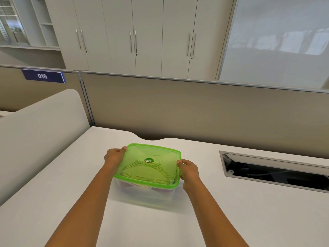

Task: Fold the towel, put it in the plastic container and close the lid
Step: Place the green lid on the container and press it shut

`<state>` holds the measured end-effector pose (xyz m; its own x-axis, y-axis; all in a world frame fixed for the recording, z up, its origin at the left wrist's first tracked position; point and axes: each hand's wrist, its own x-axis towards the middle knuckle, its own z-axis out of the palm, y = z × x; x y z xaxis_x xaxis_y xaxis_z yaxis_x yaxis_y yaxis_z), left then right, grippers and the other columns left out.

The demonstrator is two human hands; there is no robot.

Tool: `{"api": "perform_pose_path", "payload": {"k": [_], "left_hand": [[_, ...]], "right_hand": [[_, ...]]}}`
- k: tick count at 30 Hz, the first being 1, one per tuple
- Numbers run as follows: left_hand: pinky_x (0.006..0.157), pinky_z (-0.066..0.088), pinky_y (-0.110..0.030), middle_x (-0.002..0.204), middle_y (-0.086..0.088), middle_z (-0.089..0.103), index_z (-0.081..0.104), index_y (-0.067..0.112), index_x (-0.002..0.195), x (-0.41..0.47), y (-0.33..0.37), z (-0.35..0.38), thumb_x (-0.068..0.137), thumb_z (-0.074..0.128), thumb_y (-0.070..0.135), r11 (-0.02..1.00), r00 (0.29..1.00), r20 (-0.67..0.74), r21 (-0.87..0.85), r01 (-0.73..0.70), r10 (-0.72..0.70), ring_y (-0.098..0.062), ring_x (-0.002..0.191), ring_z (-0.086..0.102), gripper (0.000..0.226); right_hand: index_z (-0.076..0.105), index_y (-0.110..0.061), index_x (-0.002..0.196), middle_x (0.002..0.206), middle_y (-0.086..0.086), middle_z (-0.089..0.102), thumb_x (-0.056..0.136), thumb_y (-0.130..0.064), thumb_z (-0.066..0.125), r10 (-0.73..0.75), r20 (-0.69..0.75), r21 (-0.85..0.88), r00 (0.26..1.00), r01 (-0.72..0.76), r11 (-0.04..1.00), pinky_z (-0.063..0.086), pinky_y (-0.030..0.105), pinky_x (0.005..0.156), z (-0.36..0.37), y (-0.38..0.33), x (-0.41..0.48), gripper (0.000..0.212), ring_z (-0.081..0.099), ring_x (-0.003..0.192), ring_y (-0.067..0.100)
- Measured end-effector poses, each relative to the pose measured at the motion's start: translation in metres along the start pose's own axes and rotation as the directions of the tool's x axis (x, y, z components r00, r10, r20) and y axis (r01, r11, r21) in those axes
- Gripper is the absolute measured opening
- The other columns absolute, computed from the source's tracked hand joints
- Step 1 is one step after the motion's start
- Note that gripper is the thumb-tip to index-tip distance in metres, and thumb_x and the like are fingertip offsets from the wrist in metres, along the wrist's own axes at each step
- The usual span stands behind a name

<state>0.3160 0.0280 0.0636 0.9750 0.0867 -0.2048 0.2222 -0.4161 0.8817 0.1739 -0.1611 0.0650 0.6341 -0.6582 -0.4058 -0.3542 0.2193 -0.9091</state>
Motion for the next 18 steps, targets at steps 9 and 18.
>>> {"api": "perform_pose_path", "payload": {"k": [9,18], "left_hand": [[0.101,0.044,-0.043,0.12,-0.022,0.06,0.06,-0.002,0.117,0.007,0.006,-0.001,0.087,0.06,0.036,0.996,0.996,0.027,0.01,0.087,-0.087,-0.04,0.114,0.054,0.048],[0.074,0.034,-0.032,0.097,-0.022,0.064,0.061,-0.004,0.094,-0.004,-0.006,0.005,0.096,0.043,0.03,0.964,0.975,-0.055,0.169,-0.205,0.217,-0.034,0.092,0.051,0.038]], "right_hand": [[0.055,-0.008,0.122,0.124,0.019,0.058,0.092,-0.017,0.052,0.017,0.0,-0.021,1.0,-0.017,1.0,0.047,0.038,0.091,0.005,-0.003,0.002,0.031,0.054,0.097,0.027],[0.044,-0.017,0.134,0.131,0.017,0.041,0.101,-0.032,0.029,-0.136,-0.136,-0.185,0.981,0.11,0.977,0.041,0.039,0.094,0.02,0.012,-0.018,0.039,0.053,0.109,0.038]]}}
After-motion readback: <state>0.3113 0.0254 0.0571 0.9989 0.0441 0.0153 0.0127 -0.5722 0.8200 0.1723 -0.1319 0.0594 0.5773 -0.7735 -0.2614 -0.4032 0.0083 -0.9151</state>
